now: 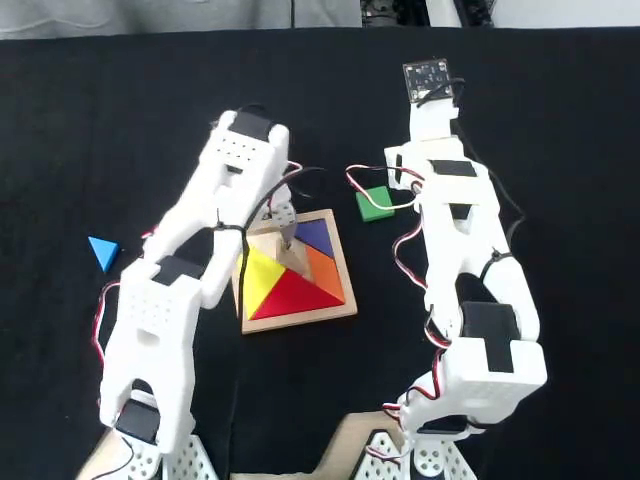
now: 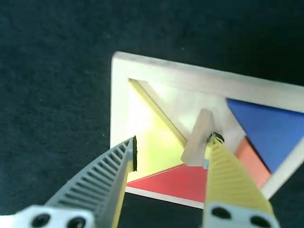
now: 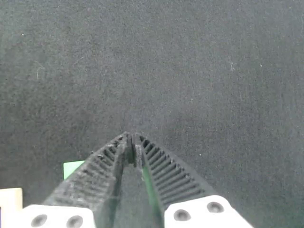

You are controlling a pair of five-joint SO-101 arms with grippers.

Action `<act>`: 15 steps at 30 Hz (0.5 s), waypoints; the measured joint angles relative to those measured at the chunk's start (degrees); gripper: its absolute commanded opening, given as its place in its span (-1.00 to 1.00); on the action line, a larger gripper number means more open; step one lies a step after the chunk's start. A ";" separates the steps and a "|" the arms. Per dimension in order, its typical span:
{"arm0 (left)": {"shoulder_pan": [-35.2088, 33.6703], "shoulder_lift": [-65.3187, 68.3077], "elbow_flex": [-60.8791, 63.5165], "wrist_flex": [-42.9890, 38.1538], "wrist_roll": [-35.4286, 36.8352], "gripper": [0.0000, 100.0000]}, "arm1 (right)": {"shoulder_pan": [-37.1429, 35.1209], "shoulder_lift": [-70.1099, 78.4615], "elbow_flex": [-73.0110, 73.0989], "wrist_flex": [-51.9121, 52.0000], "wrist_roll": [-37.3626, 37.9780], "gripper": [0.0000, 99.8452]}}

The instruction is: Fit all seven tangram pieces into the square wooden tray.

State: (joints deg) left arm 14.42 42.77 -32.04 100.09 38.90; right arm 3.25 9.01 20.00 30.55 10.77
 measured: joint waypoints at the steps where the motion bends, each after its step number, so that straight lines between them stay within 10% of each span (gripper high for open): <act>1: -0.18 0.00 0.53 0.00 0.00 -0.51 | 0.00 0.00 0.00 0.00 0.00 -0.98; 15: -4.92 -0.09 1.85 0.00 0.09 -0.51 | 0.00 0.00 0.00 0.00 0.00 -0.98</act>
State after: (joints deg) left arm 9.49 42.68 -30.20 100.09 38.99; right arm 3.25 9.01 20.00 30.55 10.77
